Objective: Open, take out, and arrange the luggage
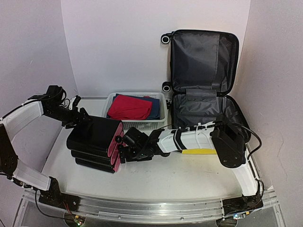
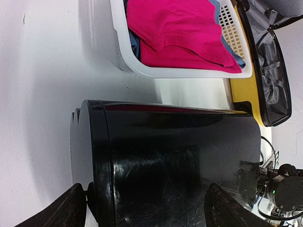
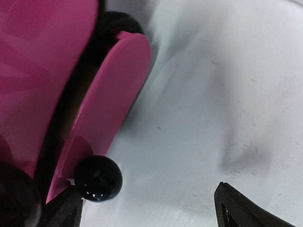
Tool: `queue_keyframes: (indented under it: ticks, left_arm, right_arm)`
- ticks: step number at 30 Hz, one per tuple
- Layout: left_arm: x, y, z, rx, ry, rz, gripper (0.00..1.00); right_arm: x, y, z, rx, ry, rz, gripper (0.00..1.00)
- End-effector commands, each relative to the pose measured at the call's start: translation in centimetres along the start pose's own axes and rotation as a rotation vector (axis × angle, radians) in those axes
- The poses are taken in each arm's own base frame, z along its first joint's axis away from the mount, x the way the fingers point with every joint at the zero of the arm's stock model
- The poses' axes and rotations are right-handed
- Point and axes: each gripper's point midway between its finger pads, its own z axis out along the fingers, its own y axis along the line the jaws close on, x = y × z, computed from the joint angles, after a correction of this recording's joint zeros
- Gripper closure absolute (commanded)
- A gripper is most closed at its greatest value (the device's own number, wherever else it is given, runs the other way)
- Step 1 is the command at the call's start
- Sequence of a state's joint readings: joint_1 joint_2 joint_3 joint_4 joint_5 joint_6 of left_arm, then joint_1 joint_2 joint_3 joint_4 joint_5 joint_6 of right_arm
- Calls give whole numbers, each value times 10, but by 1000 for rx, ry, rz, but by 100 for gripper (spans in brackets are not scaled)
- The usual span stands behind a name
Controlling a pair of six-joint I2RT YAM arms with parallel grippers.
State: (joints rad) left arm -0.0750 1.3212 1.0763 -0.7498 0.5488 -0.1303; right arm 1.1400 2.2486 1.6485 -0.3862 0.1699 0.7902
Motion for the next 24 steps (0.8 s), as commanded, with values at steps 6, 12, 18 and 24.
queue_keyframes:
  ticks: [6, 12, 18, 24]
  left_arm:
    - [-6, -13, -7, 44, -44, 53, 15]
    - [-10, -13, -17, 12, -89, 80, 15]
    - [-17, -9, -36, -73, -171, 113, 14]
    - [-25, -8, -69, -169, -299, 138, 11]
  right_arm:
    - [-49, 71, 3, -262, -223, 13, 2]
    - [-43, 59, -18, -251, -222, -32, 2]
    - [-24, 36, -38, -189, -161, -122, 2]
    - [0, 22, -46, -189, -92, -254, 2]
